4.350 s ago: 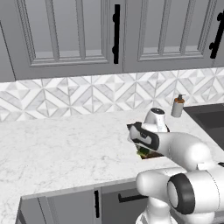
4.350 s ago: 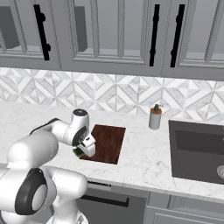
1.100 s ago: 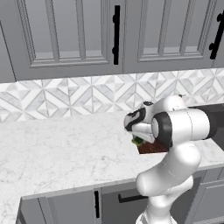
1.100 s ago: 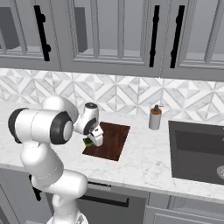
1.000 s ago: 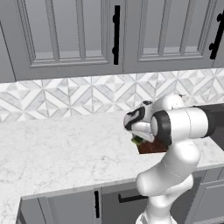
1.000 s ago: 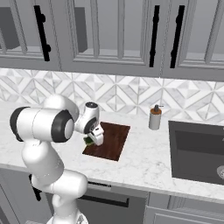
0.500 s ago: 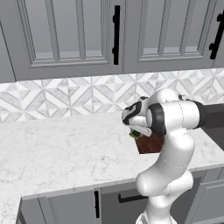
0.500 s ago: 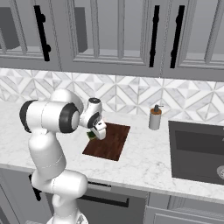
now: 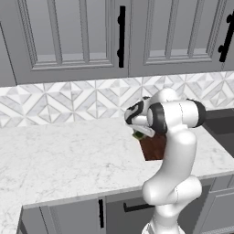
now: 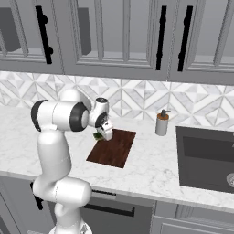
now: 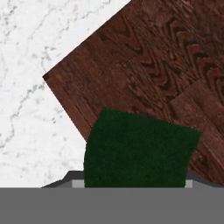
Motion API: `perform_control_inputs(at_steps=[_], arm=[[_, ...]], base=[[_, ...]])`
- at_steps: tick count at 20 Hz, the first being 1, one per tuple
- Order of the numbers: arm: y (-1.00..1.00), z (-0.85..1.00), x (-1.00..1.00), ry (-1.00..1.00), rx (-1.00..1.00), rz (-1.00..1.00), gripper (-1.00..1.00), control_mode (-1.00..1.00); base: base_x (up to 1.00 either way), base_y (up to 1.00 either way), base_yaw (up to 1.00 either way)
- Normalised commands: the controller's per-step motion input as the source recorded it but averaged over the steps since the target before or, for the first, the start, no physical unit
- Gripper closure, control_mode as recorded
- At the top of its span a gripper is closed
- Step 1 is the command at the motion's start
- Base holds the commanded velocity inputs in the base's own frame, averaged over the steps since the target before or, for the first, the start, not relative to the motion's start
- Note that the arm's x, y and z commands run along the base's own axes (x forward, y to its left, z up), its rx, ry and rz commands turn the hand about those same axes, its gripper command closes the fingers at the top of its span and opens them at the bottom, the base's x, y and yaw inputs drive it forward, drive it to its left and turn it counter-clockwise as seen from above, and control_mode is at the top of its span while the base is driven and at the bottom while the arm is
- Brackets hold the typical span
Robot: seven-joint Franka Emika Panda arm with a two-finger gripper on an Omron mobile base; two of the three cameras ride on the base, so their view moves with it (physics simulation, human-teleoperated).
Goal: Pick up the sponge from the counter and clean the cutting board by briefly scrubbing or pressing down on the cutting board. Once finished, release the sponge.
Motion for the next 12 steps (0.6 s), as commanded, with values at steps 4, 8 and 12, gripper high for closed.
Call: perform_control_inputs(at_steps=[4, 8, 12], arm=[[-0.01, -0.16, 0.62, -0.01, 0.00, 0.00, 1.00, -1.00], [0.00, -0.23, 0.61, -0.02, 0.00, 0.00, 1.00, -1.00], [-0.09, -0.28, 0.48, -0.03, 0.00, 0.00, 1.00, -1.00]], base=[[0.00, 0.00, 0.00], [0.00, 0.00, 0.00], [0.00, 0.00, 0.00]])
